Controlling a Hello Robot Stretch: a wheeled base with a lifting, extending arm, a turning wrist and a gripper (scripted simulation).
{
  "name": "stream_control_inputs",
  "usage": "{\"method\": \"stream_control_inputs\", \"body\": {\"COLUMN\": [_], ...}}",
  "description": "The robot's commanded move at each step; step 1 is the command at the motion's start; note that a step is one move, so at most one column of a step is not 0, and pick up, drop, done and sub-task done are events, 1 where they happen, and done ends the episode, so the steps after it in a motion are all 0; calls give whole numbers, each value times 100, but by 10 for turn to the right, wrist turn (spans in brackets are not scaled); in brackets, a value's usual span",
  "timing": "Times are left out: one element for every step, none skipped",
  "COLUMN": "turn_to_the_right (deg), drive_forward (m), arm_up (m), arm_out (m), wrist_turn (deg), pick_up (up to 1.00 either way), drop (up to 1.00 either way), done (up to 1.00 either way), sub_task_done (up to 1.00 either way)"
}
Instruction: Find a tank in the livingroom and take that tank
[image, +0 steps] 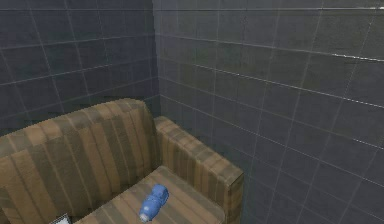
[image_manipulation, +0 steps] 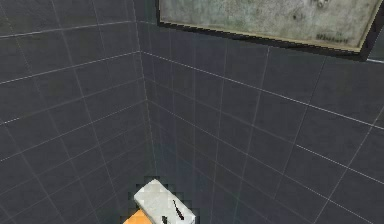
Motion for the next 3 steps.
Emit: {"method": "stream_control_inputs", "body": {"turn_to_the_right": [0,0,0], "drive_forward": [0,0,0], "arm_up": [0,-30,0], "arm_out": [0,0,0], "wrist_turn": [240,0,0], "pick_up": [0,0,100], "drop": [0,0,0], "done": [0,0,0], "sub_task_done": [0,0,0]}}
